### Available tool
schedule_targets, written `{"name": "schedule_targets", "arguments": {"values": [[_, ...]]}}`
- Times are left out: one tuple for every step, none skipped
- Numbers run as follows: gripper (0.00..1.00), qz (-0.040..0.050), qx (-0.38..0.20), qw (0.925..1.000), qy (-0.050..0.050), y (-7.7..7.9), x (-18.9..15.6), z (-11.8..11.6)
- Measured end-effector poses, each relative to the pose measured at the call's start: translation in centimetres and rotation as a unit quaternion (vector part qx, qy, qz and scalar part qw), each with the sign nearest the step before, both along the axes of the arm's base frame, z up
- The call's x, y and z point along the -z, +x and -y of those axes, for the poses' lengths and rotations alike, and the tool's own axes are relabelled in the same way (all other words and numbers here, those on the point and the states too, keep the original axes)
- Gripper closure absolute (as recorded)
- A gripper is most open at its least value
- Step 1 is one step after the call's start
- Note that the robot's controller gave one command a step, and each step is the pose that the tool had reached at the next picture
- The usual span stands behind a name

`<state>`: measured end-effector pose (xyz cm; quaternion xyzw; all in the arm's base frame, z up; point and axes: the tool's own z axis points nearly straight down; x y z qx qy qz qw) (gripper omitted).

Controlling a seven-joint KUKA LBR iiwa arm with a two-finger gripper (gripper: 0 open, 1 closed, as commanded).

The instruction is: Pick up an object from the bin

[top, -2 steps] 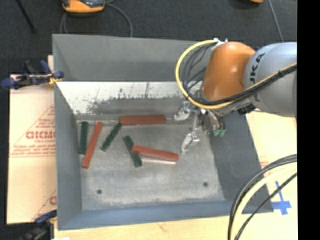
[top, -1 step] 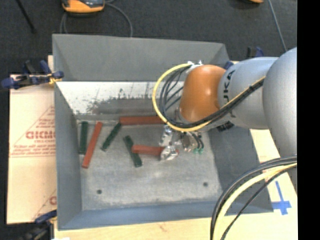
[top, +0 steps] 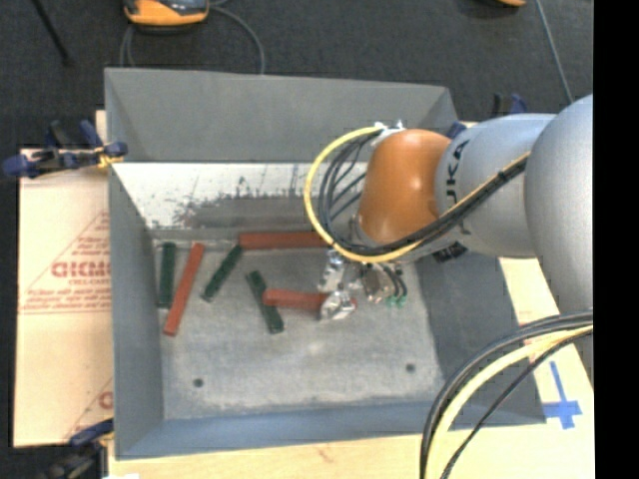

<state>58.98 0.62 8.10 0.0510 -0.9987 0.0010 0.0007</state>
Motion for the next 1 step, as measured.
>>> {"name": "schedule_targets", "arguments": {"values": [[1.00, 0.0038, -0.034, 0.9994, 0.000, 0.46, -14.17, 1.07]]}}
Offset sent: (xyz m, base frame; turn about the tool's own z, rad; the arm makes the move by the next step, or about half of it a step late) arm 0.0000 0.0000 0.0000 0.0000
